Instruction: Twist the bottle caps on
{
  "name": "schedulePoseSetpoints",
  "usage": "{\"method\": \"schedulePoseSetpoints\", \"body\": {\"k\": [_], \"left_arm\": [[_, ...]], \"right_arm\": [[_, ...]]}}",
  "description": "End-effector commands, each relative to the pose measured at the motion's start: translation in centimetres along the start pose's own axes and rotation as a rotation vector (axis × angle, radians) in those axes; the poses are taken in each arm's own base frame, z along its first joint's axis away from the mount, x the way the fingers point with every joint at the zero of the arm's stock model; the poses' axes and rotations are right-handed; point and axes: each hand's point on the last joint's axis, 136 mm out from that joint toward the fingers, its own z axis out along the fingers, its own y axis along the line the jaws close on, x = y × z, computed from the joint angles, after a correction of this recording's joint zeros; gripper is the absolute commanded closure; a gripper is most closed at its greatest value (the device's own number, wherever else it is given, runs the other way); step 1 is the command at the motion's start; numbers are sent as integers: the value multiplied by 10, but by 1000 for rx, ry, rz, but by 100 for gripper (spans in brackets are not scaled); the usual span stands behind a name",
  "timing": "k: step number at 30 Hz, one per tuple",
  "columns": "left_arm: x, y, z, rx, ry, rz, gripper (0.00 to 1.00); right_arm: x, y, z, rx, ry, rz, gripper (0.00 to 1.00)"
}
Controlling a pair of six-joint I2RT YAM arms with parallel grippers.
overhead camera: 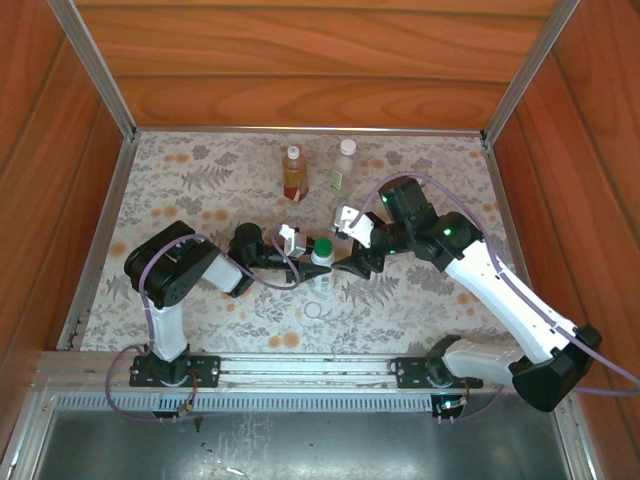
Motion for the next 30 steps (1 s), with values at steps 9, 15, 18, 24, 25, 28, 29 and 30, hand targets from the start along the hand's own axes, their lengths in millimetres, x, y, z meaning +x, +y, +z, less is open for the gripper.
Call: {"method": "schedulePoseSetpoints", "body": {"k": [9,15,18,24,25,28,29,30], "left_arm": [[-2,-8,1,76,-6,28,48],[-2,-6,1,72,-5,22,48],[-2,-7,2,75,-6,21,48],[-3,-7,2,75,-6,21,48],[-3,-7,1,74,-6,19,48],[-3,-6,1,73,-7,20,48],[-3,-7,2,73,-7,20,48],[-3,-7,1,73,-7,21,48]], "right_arm": [[-5,-3,32,-148,17,-183,32],[-6,-11,41,-149,33,-164,40],[-4,-11,45,-161,36,-156,42],[0,-14,49,-161,61,-145,48],[1,-14,49,-163,63,-143,49],[0,-14,50,-163,62,-140,53],[1,-14,50,-161,66,-137,54],[2,-14,50,-160,72,-136,55]]}}
